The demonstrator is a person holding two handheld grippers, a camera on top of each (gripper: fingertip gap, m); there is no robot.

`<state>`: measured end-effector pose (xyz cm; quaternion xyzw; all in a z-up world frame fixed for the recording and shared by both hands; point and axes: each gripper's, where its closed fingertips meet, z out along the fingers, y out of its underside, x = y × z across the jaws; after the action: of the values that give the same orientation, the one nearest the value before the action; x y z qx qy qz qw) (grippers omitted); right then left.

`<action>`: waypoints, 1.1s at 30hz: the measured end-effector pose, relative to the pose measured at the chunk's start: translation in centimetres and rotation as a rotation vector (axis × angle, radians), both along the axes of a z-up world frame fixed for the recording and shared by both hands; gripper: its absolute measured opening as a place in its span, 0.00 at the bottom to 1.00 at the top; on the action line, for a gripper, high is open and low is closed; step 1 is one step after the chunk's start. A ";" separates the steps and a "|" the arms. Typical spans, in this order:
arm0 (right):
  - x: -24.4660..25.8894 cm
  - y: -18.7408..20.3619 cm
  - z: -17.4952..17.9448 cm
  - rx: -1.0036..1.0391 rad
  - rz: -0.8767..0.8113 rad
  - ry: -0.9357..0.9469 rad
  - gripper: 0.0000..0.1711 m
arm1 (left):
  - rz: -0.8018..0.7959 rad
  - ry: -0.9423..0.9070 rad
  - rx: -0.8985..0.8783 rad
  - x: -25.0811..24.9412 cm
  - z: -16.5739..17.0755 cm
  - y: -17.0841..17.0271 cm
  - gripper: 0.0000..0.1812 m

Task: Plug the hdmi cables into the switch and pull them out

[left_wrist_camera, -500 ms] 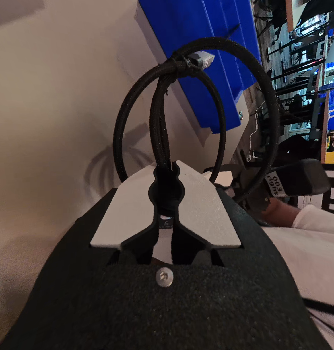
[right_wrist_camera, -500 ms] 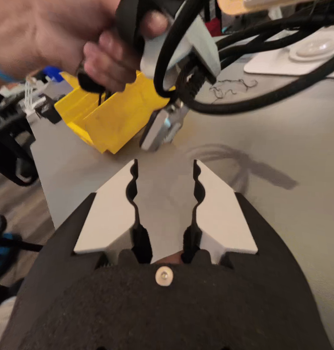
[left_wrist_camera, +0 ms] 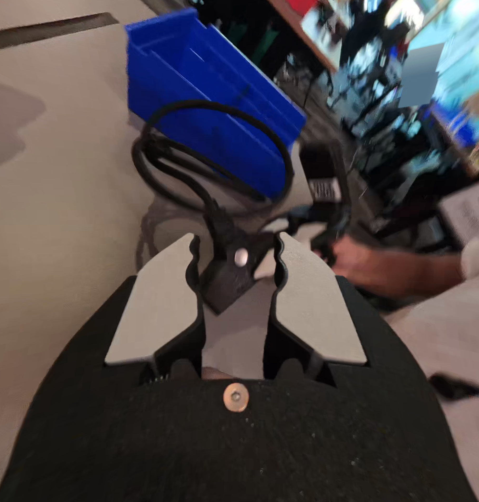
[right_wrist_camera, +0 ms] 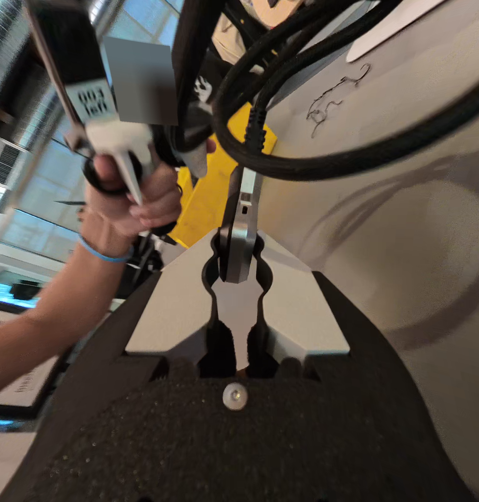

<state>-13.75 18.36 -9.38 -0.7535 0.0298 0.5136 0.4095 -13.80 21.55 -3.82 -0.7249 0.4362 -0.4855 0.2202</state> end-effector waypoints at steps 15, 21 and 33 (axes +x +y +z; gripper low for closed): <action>-3.8 -3.0 1.1 -0.096 0.330 0.223 0.15 | -0.276 0.221 0.472 -4.3 -6.3 -5.4 0.30; -2.7 -5.0 0.1 0.359 0.420 -0.366 0.38 | -0.367 0.196 0.213 -5.9 -5.3 -4.7 0.30; -2.3 -1.2 1.4 1.204 0.175 -1.521 0.31 | -0.462 0.273 0.076 -4.6 -5.0 -3.8 0.29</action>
<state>-16.07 17.13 -8.02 -0.5481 -0.5663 -0.1521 0.5965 -18.43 17.73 -8.86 -0.6560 0.6338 -0.4038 0.0698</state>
